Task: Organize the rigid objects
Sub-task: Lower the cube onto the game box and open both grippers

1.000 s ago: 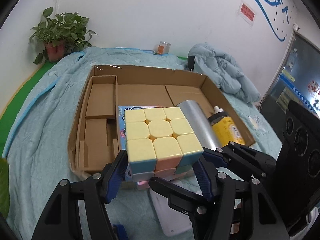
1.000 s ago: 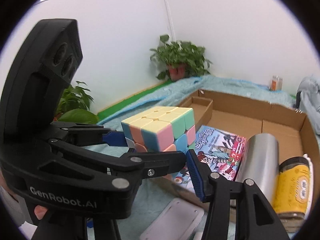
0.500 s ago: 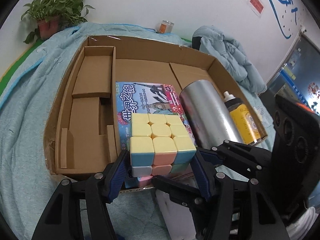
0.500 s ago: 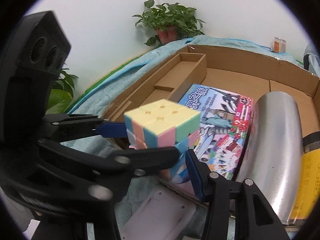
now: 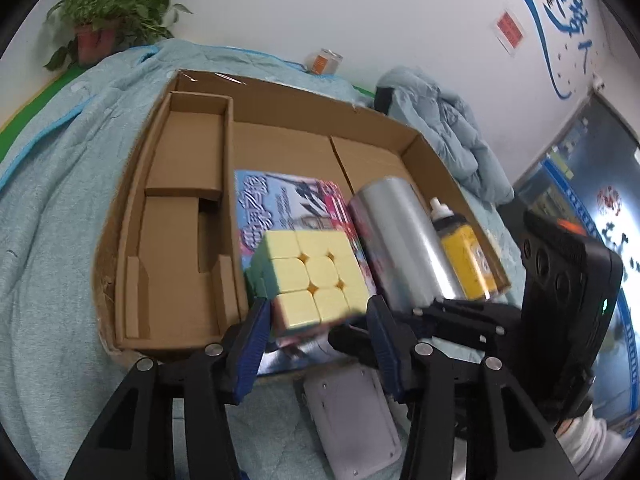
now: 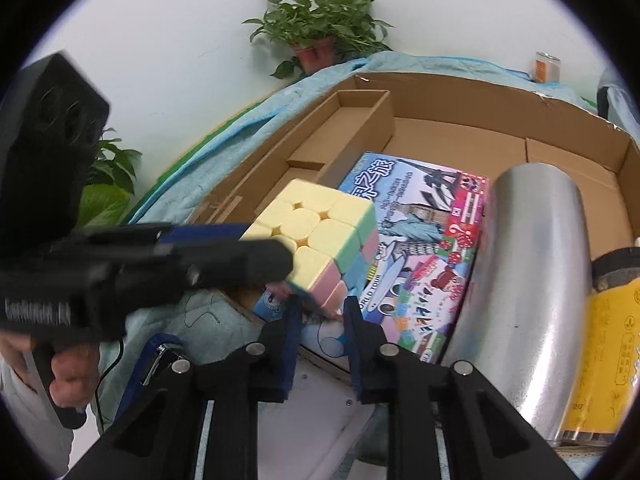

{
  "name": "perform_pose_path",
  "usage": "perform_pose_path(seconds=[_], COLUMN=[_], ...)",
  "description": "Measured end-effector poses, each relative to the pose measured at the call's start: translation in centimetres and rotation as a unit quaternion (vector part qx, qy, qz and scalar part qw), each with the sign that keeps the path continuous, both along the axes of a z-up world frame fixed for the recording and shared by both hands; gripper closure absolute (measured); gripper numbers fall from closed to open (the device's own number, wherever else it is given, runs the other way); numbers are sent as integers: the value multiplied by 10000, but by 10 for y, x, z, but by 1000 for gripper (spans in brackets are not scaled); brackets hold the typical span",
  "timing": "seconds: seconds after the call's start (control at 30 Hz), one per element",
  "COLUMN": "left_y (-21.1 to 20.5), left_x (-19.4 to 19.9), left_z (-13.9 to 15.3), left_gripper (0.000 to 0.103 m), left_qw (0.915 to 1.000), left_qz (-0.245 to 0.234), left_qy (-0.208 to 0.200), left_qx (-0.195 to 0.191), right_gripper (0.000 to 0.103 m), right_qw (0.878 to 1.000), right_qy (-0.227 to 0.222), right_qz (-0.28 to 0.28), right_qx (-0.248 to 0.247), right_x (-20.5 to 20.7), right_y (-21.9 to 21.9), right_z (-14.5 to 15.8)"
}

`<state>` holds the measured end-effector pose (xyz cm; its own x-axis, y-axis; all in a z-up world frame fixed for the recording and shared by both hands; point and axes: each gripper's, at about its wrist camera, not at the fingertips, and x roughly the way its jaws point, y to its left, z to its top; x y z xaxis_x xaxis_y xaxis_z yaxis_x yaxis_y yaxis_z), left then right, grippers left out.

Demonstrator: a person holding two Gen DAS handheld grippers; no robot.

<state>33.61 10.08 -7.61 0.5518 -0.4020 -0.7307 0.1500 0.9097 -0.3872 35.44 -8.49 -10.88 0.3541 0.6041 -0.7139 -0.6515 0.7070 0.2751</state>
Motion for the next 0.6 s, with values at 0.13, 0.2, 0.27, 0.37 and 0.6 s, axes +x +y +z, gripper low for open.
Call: perform_pose_path(seconds=[0.13, 0.2, 0.27, 0.37, 0.6], left_y=[0, 0, -1, 1, 0], left_x=[-11, -15, -17, -15, -23], left_z=[0, 0, 1, 3, 3], left_gripper=[57, 57, 57, 57, 57], left_qw=[10000, 9999, 9999, 9998, 9998], left_qz=[-45, -71, -74, 58, 86], left_qy=[70, 104, 117, 139, 133], left_qx=[-55, -78, -24, 86, 104], right_gripper=[81, 80, 80, 79, 73], right_qw=[9999, 9999, 9996, 9983, 9984], right_qy=[53, 88, 212, 452, 408], right_qz=[119, 132, 116, 174, 162], right_qx=[24, 53, 128, 328, 363], right_x=[-4, -4, -4, -2, -7], right_y=[-1, -1, -3, -4, 1], right_z=[0, 1, 1, 0, 0])
